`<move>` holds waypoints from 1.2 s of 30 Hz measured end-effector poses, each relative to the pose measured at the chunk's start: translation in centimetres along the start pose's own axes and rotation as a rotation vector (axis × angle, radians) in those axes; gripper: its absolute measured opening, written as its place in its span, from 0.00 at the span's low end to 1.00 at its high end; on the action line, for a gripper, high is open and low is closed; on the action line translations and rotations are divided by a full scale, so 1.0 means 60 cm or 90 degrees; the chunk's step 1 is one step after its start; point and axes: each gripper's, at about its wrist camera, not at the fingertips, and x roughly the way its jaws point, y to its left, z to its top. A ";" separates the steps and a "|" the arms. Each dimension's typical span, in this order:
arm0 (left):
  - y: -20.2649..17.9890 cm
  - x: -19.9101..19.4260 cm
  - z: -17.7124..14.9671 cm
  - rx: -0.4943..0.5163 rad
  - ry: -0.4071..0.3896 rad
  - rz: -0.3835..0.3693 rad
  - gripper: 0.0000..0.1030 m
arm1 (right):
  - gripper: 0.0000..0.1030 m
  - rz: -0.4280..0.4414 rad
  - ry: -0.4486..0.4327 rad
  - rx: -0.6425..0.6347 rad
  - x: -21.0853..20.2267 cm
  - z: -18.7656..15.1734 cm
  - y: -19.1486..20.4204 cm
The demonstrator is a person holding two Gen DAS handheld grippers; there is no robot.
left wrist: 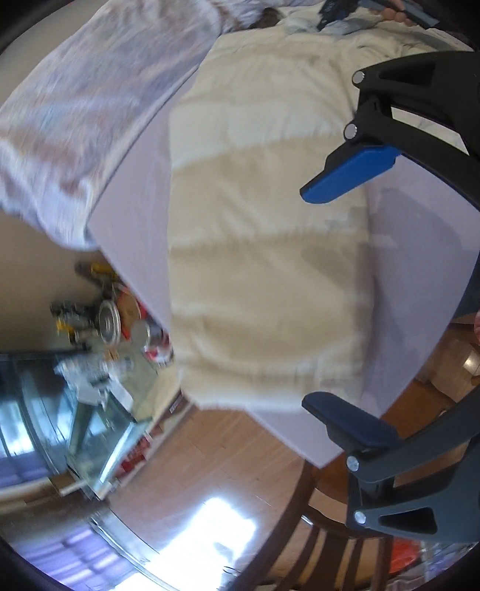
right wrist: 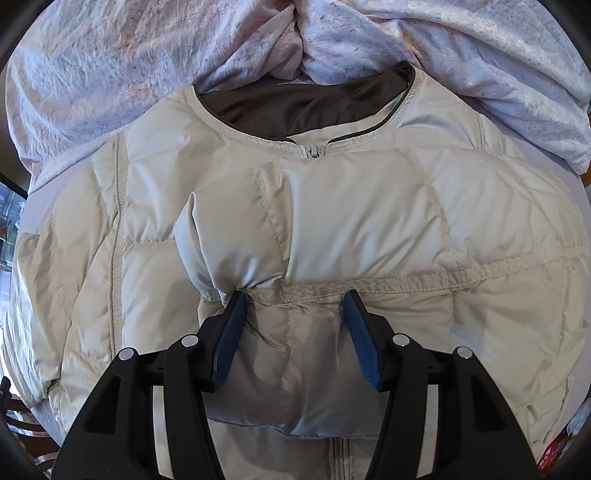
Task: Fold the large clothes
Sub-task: 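Release the sleeve with the right tool while the left tool grasps the other sleeve, then fold the other sleeve across the jacket front with the left tool, then release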
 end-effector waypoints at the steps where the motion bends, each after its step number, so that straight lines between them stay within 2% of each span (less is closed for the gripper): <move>1: 0.013 0.004 0.002 -0.012 0.002 0.004 0.98 | 0.56 -0.001 0.001 -0.001 0.000 0.000 -0.001; 4: 0.055 0.016 0.005 -0.052 0.008 0.010 0.98 | 0.56 -0.003 0.003 -0.002 -0.002 0.003 0.001; 9: 0.099 0.034 0.004 -0.090 0.019 -0.019 0.98 | 0.56 -0.008 0.006 -0.002 -0.003 0.005 0.008; 11: 0.105 0.038 -0.001 -0.098 0.025 -0.035 0.94 | 0.56 -0.009 0.006 -0.002 0.000 0.006 0.011; 13: 0.104 0.046 -0.002 -0.105 0.033 -0.052 0.84 | 0.56 -0.009 0.005 -0.002 0.000 0.006 0.012; 15: 0.103 0.054 -0.002 -0.115 0.038 -0.067 0.80 | 0.56 -0.008 0.005 -0.003 0.000 0.006 0.010; 21: 0.110 0.059 0.004 -0.147 0.019 -0.086 0.78 | 0.56 0.000 0.005 -0.005 -0.003 0.002 0.007; 25: 0.108 0.059 0.008 -0.153 0.019 -0.108 0.52 | 0.56 0.003 -0.001 -0.006 -0.002 0.000 0.007; 29: 0.102 0.060 0.007 -0.156 0.020 -0.115 0.36 | 0.56 0.003 -0.001 -0.007 -0.001 0.000 0.007; 31: 0.099 0.058 0.009 -0.158 0.019 -0.117 0.24 | 0.56 0.004 -0.002 -0.007 -0.001 0.000 0.009; 34: 0.088 0.046 0.016 -0.151 0.010 -0.119 0.15 | 0.57 0.005 -0.002 -0.006 0.000 -0.001 0.009; 36: 0.077 0.033 0.024 -0.142 -0.001 -0.117 0.13 | 0.57 0.005 -0.002 -0.005 -0.001 -0.001 0.008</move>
